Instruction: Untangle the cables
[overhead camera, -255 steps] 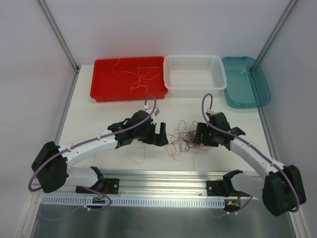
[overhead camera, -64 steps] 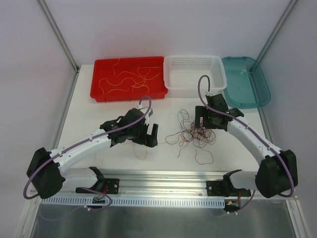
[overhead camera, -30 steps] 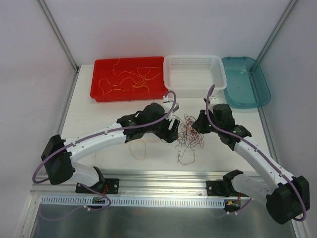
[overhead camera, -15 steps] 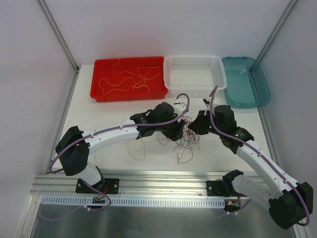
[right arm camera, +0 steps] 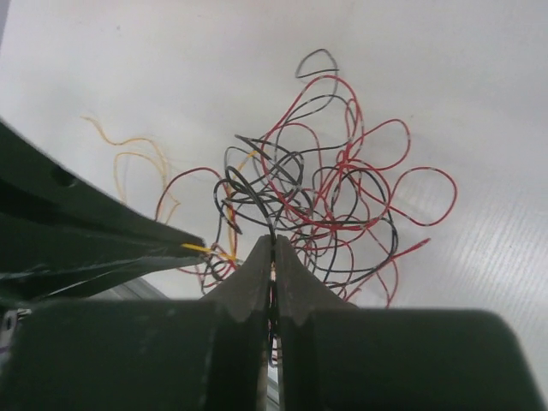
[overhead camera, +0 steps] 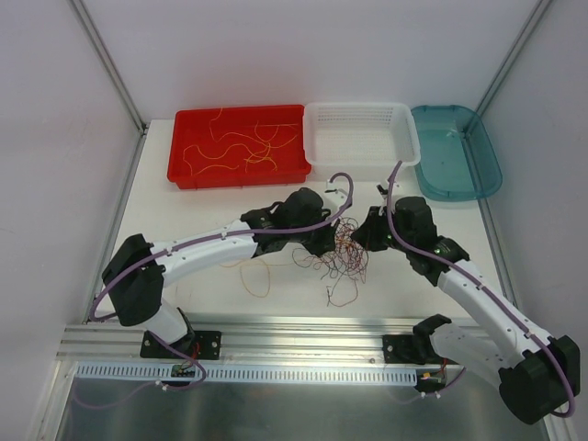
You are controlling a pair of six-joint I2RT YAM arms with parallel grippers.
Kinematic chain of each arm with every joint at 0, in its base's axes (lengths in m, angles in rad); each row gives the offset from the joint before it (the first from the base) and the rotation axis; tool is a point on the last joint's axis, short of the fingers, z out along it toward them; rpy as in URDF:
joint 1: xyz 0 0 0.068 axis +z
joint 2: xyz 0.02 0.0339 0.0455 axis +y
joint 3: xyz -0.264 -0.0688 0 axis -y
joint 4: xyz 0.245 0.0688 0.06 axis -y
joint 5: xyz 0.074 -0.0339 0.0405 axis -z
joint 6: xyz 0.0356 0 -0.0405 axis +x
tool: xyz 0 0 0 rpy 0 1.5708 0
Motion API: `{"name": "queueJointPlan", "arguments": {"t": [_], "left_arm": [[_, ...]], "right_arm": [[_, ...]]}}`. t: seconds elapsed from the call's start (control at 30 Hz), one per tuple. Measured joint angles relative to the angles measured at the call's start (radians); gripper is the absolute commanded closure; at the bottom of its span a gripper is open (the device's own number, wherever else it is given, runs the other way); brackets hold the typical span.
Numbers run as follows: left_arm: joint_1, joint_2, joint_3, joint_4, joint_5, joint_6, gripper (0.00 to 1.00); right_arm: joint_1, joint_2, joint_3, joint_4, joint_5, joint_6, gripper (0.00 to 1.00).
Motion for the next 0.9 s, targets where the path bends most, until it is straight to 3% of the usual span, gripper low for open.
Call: {"name": "queueJointPlan", "arguments": {"t": [0.27, 0.6, 0.77, 0.9], "left_arm": [[-0.006, -0.158, -0.091, 0.01, -0.005, -0.001, 1.0], [0.01, -0.388, -0.285, 0.02, -0.13, -0.053, 1.0], [0.099, -0.459, -0.386, 0.009, -0.196, -0.113, 1.0], [0.249, -0.575, -0.414, -0.026, -0.233, -0.158, 1.0]], "right_arm": [[-0.021, 0.079, -0.004, -0.064, 0.169, 0.041, 0.99], [-0.203, 0.118, -0.051, -0.179, 0.266, 0.129, 0.99], [-0.239, 0.096, -0.05, -0.2, 0.276, 0.141, 0.99], [-0.285, 0.069, -0.048, -0.23, 0.295, 0.14, 0.99]]}}
